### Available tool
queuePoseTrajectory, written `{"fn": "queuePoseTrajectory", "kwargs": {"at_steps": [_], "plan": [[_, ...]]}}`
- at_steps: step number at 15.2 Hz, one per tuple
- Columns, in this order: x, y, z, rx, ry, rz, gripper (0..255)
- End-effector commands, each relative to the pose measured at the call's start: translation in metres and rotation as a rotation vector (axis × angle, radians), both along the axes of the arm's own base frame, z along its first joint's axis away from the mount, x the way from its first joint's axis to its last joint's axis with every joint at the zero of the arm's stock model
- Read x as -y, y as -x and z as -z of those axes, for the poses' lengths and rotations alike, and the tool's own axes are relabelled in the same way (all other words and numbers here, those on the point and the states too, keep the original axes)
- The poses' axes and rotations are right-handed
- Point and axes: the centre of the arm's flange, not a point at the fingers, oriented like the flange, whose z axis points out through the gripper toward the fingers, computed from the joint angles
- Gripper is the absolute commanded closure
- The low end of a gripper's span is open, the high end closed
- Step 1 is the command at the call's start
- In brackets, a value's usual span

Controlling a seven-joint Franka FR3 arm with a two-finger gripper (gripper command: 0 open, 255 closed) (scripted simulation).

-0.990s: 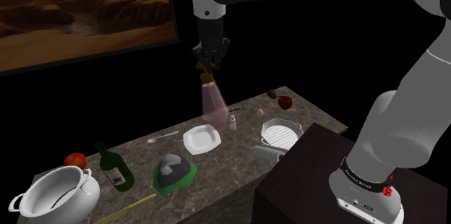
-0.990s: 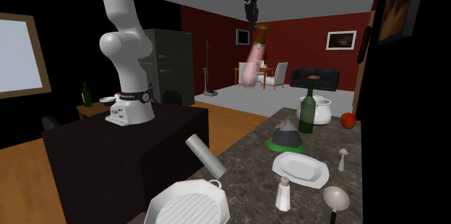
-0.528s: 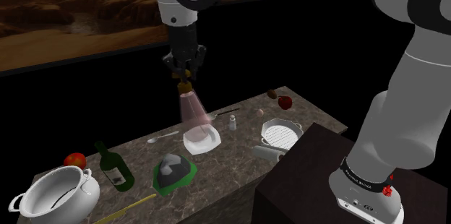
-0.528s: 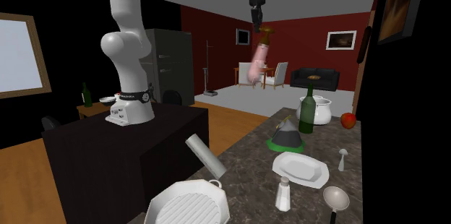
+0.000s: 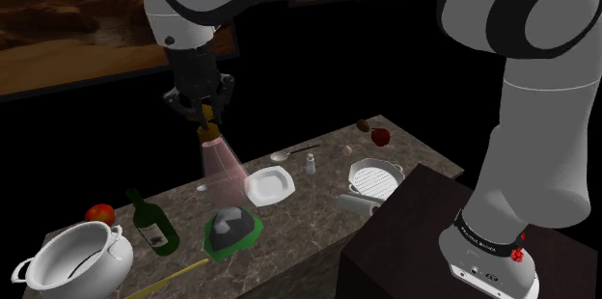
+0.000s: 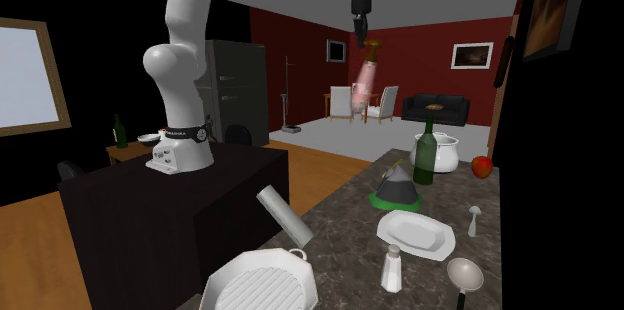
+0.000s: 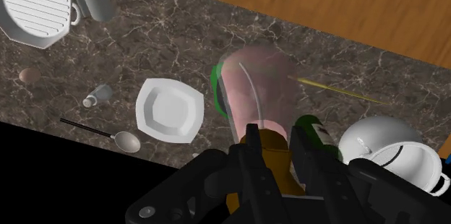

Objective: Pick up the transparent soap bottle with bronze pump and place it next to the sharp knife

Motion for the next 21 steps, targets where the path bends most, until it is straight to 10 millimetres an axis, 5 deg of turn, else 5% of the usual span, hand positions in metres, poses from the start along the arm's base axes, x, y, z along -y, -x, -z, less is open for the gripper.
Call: {"fn": "queuePoseTrajectory", "kwargs": {"at_steps": [1,4,21], "plan": [[-0.028,-0.005,-0.001,0.0,0.0,0.003,255],[-0.07,-0.007,-0.001,0.0,0.0,0.003,255],[-0.07,-0.007,0.089,0.0,0.0,0.003,255]]}}
